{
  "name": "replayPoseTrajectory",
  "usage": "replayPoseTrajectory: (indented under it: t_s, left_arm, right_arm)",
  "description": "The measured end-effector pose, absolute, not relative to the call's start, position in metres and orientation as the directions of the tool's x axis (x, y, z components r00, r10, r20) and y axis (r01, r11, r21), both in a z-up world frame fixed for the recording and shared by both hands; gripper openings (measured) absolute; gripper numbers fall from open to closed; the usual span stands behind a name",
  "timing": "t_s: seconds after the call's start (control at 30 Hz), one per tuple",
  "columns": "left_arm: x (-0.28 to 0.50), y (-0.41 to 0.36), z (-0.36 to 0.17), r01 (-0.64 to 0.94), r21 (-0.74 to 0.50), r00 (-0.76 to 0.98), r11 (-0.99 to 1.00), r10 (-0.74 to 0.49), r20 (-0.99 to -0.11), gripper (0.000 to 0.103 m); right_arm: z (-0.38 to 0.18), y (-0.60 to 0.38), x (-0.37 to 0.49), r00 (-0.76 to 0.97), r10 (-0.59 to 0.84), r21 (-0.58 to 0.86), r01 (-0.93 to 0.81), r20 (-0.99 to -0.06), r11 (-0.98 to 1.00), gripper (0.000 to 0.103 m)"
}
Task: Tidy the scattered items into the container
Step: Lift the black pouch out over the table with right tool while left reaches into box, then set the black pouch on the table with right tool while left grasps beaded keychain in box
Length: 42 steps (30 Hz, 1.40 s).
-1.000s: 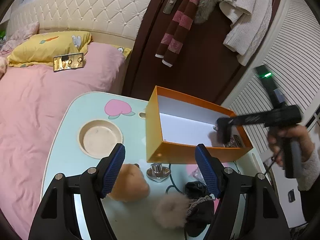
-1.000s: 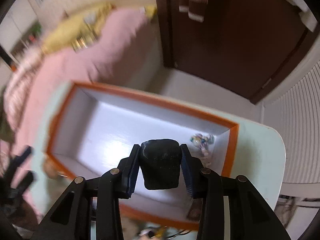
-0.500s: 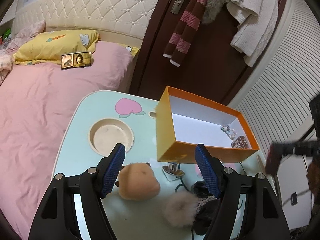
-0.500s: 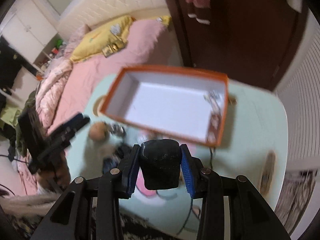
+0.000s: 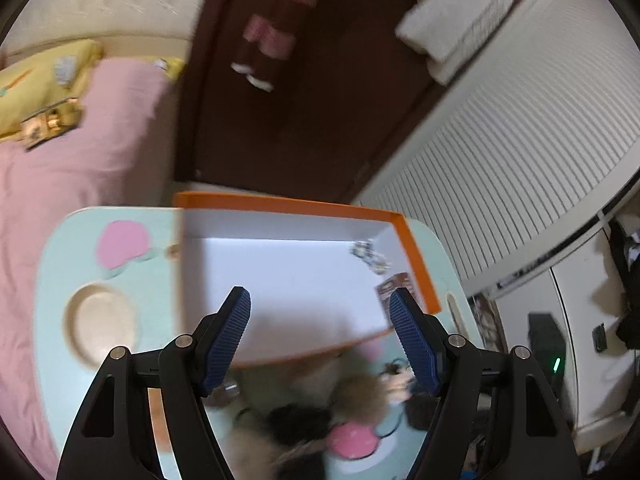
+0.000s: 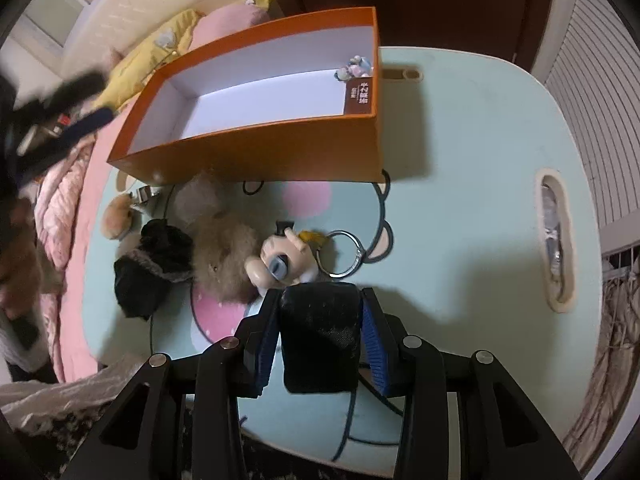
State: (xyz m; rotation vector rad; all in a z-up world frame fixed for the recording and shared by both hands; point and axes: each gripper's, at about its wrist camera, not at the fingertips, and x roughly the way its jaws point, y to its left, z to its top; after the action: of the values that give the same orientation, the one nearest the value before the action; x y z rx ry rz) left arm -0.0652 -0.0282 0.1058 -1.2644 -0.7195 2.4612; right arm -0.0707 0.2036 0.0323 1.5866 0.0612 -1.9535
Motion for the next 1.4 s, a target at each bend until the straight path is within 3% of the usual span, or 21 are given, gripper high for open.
replayPoseTrajectory:
  t_s: [0.17, 0.23, 0.33, 0.4, 0.47, 0.77, 0.83, 0.9, 1.1, 1.4]
  left_arm:
    - [-0.131, 0.021, 0.097, -0.048, -0.525, -0.437, -0.850, 0.490, -0.754, 0.072]
    - [-0.160, 0.037, 0.079, 0.021, -0.557, -0.339, -0.830, 0.518, -0.785, 0.072]
    - [-0.185, 0.053, 0.060, 0.080, -0.625, -0.268, -0.777, 0.587, -0.764, 0.070]
    - [-0.195, 0.061, 0.051, 0.119, -0.605, -0.247, -0.787, 0.567, -0.786, 0.057]
    - [-0.202, 0.065, 0.037, 0.170, -0.593, -0.220, -0.787, 0.556, -0.801, 0.051]
    - [-0.211, 0.080, 0.033, 0.200, -0.581, -0.243, -0.789, 0.535, -0.809, 0.050]
    - [-0.212, 0.083, 0.035, 0.181, -0.540, -0.246, -0.822, 0.494, -0.834, 0.042]
    - [-0.211, 0.083, 0.033, 0.169, -0.505, -0.231, -0.847, 0.464, -0.855, 0.011]
    - [-0.192, 0.064, 0.032, 0.144, -0.522, -0.274, -0.841, 0.473, -0.837, 0.010]
    - [-0.141, 0.014, 0.072, 0.055, -0.626, -0.447, -0.777, 0.542, -0.712, 0.010]
  right_arm:
    - [0.026, 0.203, -0.075, -0.068, -0.518, 0.435, 0.457, -0.852, -0.776, 0.038]
    - [0.029, 0.208, -0.076, -0.091, -0.545, 0.456, 0.446, -0.833, -0.771, 0.041]
    - [0.035, 0.219, -0.081, -0.109, -0.594, 0.507, 0.413, -0.797, -0.756, 0.042]
    - [0.037, 0.226, -0.083, -0.117, -0.616, 0.534, 0.391, -0.779, -0.750, 0.042]
    - [0.038, 0.231, -0.085, -0.121, -0.628, 0.547, 0.385, -0.769, -0.744, 0.042]
    - [0.025, 0.226, -0.084, -0.100, -0.646, 0.577, 0.361, -0.757, -0.732, 0.042]
    - [0.024, 0.224, -0.082, -0.094, -0.651, 0.584, 0.360, -0.753, -0.727, 0.042]
    - [0.023, 0.223, -0.081, -0.092, -0.653, 0.586, 0.360, -0.752, -0.726, 0.042]
    - [0.023, 0.222, -0.077, -0.101, -0.641, 0.575, 0.352, -0.761, -0.739, 0.042]
    - [0.027, 0.219, -0.075, -0.125, -0.617, 0.547, 0.348, -0.777, -0.761, 0.042]
